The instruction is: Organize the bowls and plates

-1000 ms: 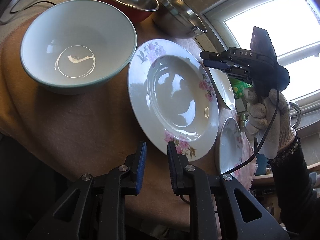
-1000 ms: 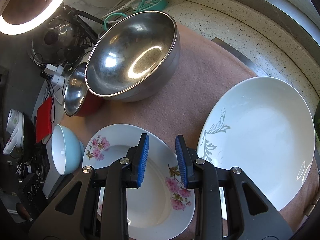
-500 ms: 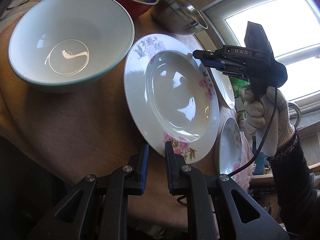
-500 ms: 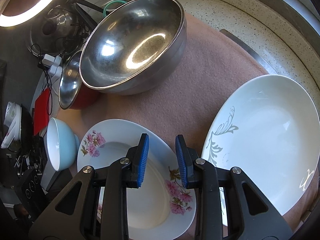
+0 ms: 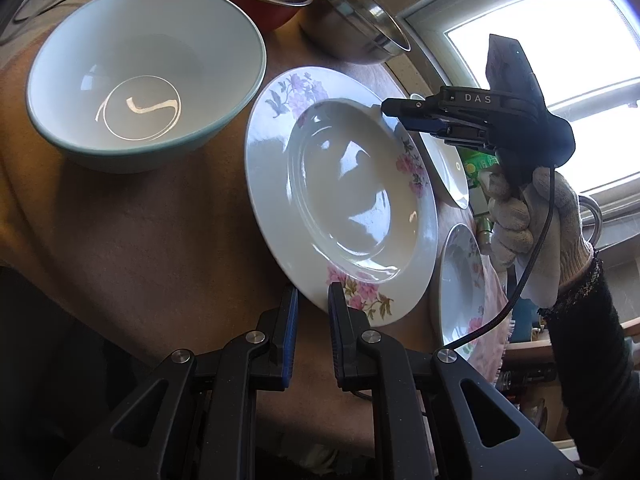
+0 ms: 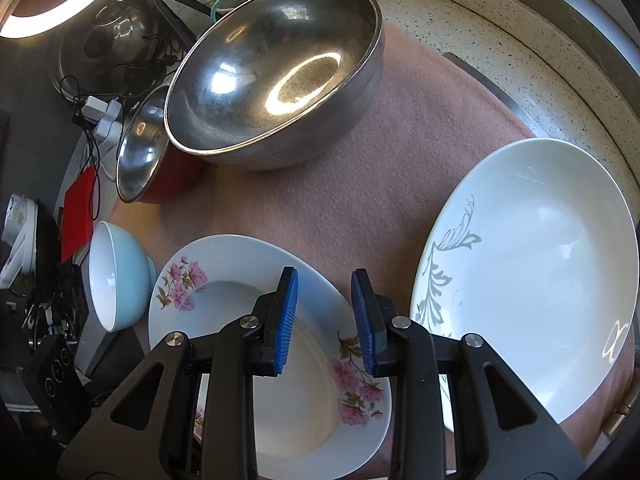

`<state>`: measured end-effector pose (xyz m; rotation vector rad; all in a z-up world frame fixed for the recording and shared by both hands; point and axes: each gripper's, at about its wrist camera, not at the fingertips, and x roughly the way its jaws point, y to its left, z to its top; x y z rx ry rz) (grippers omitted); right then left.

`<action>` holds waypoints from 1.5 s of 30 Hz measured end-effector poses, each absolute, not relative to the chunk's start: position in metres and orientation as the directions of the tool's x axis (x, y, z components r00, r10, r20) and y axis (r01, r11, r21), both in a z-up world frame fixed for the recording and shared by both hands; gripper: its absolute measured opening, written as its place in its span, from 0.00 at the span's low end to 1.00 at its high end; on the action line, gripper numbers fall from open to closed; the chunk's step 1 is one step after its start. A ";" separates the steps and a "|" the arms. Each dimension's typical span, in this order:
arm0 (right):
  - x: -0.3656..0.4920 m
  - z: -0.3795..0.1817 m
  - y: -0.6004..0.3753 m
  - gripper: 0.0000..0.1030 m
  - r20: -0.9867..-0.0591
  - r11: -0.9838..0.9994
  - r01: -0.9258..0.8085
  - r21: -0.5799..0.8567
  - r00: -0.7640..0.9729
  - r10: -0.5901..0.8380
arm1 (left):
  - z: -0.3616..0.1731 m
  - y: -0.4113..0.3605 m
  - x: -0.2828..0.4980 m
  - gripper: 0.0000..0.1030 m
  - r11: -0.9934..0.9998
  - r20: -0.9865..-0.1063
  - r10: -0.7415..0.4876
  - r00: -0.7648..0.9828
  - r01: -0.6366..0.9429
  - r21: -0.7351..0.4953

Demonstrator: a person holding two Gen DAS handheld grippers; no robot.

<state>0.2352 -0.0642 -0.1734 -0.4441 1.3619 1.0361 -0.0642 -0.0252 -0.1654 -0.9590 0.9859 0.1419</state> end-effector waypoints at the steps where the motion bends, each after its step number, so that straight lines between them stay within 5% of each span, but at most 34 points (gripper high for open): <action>1: 0.234 -0.174 -0.066 0.28 -0.932 0.512 -0.807 0.293 -0.121 0.342 | -0.165 -0.025 -0.065 0.11 0.600 -0.759 -0.301 0.577 -0.504 -0.621; 45: 0.180 -0.176 -0.087 0.28 -0.945 0.483 -0.833 0.269 -0.133 0.298 | -0.173 -0.032 -0.088 0.12 0.606 -0.781 -0.267 0.564 -0.532 -0.591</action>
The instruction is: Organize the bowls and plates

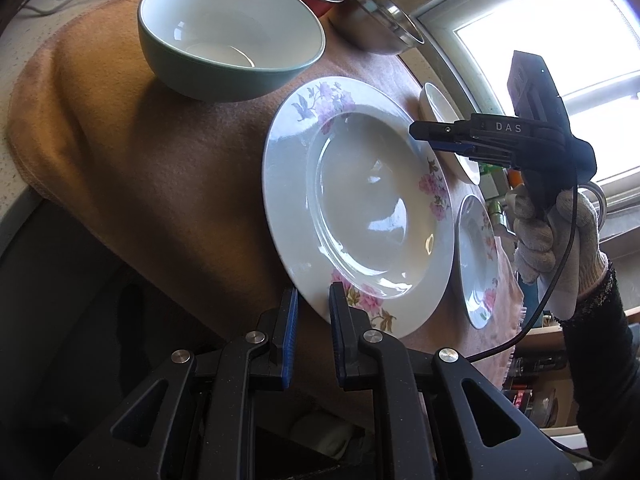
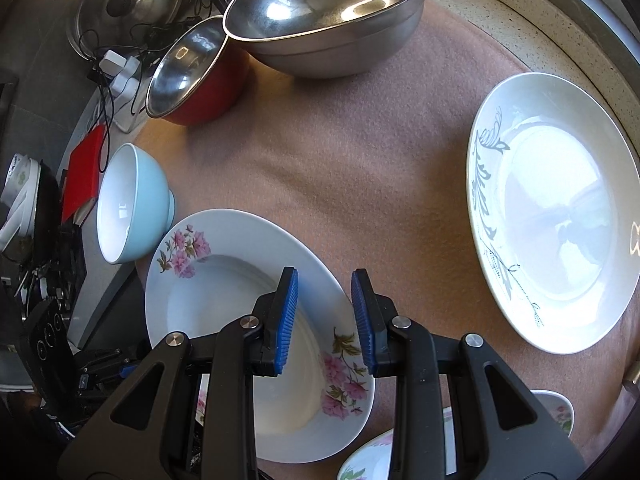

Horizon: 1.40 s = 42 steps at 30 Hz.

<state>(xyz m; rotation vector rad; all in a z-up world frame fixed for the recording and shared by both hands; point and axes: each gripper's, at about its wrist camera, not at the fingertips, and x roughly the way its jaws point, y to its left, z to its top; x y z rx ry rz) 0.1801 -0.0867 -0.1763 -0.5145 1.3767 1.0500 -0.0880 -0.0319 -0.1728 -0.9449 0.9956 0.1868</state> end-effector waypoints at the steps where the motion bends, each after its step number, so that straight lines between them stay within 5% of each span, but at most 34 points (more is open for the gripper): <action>1: 0.179 -0.177 -0.087 0.28 -0.946 0.483 -0.834 0.267 -0.132 0.295 | -0.173 -0.032 -0.089 0.12 0.607 -0.781 -0.265 0.565 -0.532 -0.591; 17: 0.171 -0.171 -0.092 0.32 -0.951 0.483 -0.847 0.221 -0.078 0.299 | -0.166 -0.031 -0.090 0.13 0.653 -0.800 -0.238 0.551 -0.519 -0.552; 20: 0.171 -0.163 -0.095 0.45 -0.949 0.493 -0.847 0.198 -0.039 0.314 | -0.162 -0.028 -0.091 0.13 0.662 -0.805 -0.219 0.552 -0.521 -0.538; 28: 0.176 -0.128 -0.120 0.47 -0.917 0.541 -0.817 0.198 0.041 0.397 | -0.143 -0.019 -0.100 0.13 0.699 -0.811 -0.173 0.559 -0.511 -0.501; 32: 0.181 -0.111 -0.146 0.63 -0.893 0.589 -0.787 0.184 0.116 0.434 | -0.134 -0.010 -0.097 0.13 0.708 -0.805 -0.166 0.569 -0.500 -0.499; 42: 0.183 -0.093 -0.241 0.64 -0.834 0.710 -0.670 0.218 0.250 0.492 | -0.109 -0.010 -0.060 0.15 0.767 -0.781 -0.199 0.592 -0.402 -0.500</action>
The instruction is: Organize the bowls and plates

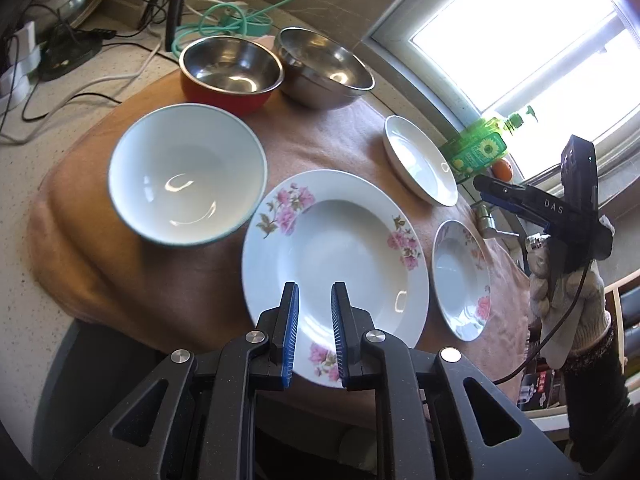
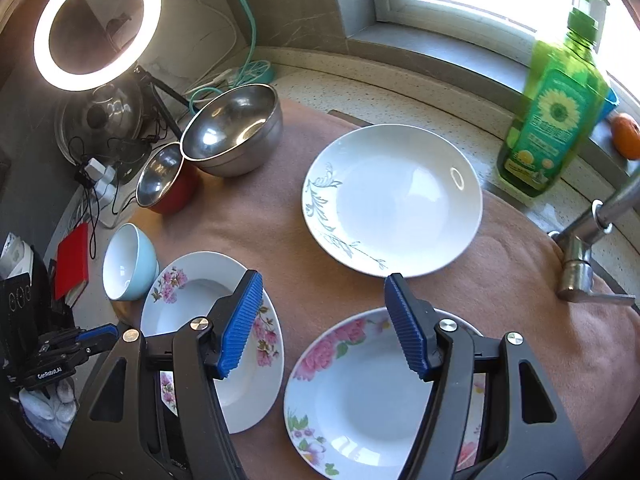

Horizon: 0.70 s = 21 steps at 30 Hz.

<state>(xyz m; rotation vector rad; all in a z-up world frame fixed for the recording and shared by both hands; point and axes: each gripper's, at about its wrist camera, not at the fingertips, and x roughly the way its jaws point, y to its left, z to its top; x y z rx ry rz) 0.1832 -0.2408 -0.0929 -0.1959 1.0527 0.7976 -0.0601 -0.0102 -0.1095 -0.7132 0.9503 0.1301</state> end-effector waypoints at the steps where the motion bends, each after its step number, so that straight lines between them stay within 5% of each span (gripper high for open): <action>1: 0.182 -0.093 -0.251 0.64 -0.832 0.721 -0.655 0.225 0.255 0.492 | -0.108 -0.012 -0.055 0.15 0.772 -0.778 -0.208 0.593 -0.389 -0.503; 21: 0.134 -0.119 -0.399 0.70 -0.830 0.931 -0.279 0.236 0.440 0.342 | -0.105 -0.090 0.066 0.22 0.885 -0.800 -0.364 0.477 -0.090 -0.456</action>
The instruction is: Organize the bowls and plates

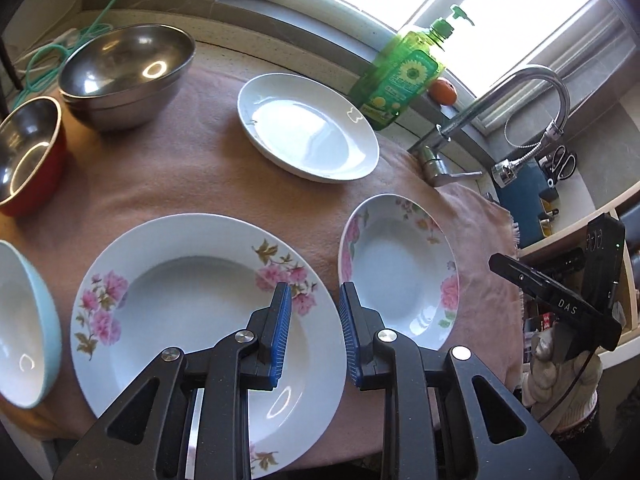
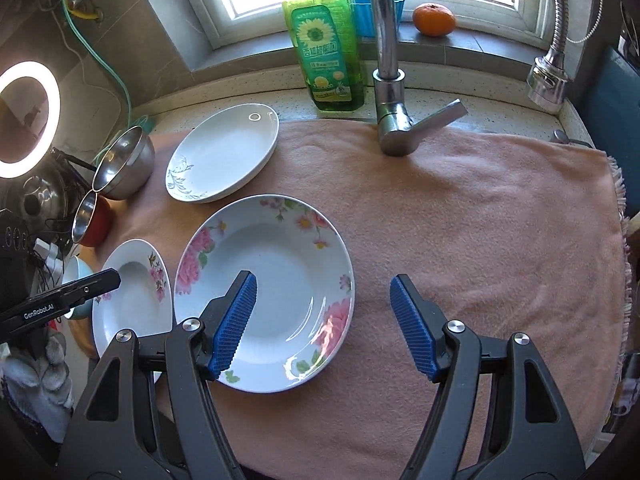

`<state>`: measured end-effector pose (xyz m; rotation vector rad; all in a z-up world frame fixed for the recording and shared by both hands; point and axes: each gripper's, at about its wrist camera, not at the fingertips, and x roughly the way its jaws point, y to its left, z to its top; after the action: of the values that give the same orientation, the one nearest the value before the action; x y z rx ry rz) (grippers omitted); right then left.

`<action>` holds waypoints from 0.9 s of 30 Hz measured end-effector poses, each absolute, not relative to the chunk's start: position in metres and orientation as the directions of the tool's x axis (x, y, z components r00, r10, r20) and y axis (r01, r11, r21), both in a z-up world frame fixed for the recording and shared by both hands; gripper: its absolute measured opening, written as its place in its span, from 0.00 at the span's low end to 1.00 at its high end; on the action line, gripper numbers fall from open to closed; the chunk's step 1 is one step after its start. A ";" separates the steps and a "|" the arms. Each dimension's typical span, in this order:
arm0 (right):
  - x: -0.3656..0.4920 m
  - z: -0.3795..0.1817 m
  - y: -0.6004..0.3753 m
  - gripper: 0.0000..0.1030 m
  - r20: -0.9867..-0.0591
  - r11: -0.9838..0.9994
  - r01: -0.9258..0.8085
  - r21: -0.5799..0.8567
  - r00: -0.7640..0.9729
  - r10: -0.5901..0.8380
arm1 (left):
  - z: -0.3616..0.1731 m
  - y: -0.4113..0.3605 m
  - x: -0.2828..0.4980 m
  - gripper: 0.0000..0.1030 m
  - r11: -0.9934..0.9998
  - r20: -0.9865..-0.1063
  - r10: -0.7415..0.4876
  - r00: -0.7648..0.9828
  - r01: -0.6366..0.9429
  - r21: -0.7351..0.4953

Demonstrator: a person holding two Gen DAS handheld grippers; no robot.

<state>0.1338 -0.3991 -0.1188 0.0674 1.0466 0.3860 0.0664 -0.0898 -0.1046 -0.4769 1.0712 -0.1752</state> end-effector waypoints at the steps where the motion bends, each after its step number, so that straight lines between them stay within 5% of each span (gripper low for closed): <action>1: 0.133 -0.122 -0.404 0.70 -0.829 0.932 -0.262 0.250 0.440 0.345 | -0.105 -0.094 0.070 0.22 0.887 -0.802 -0.368 0.470 -0.080 -0.454; 6: 0.136 -0.141 -0.418 0.47 -0.836 0.925 -0.194 0.326 0.398 0.378 | -0.113 -0.112 0.089 0.22 0.897 -0.816 -0.382 0.435 -0.039 -0.441; 18: 0.144 -0.165 -0.423 0.28 -0.834 0.898 -0.164 0.408 0.334 0.440 | -0.136 -0.124 0.119 0.22 0.920 -0.864 -0.357 0.356 -0.024 -0.390; 27: 0.151 -0.176 -0.423 0.23 -0.824 0.874 -0.144 0.463 0.294 0.485 | -0.140 -0.124 0.129 0.22 0.917 -0.866 -0.368 0.338 -0.021 -0.398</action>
<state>0.1505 -0.4231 -0.1764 0.3273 1.2052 0.4288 0.1291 -0.1239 -0.1404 -0.3692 1.2124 -0.2334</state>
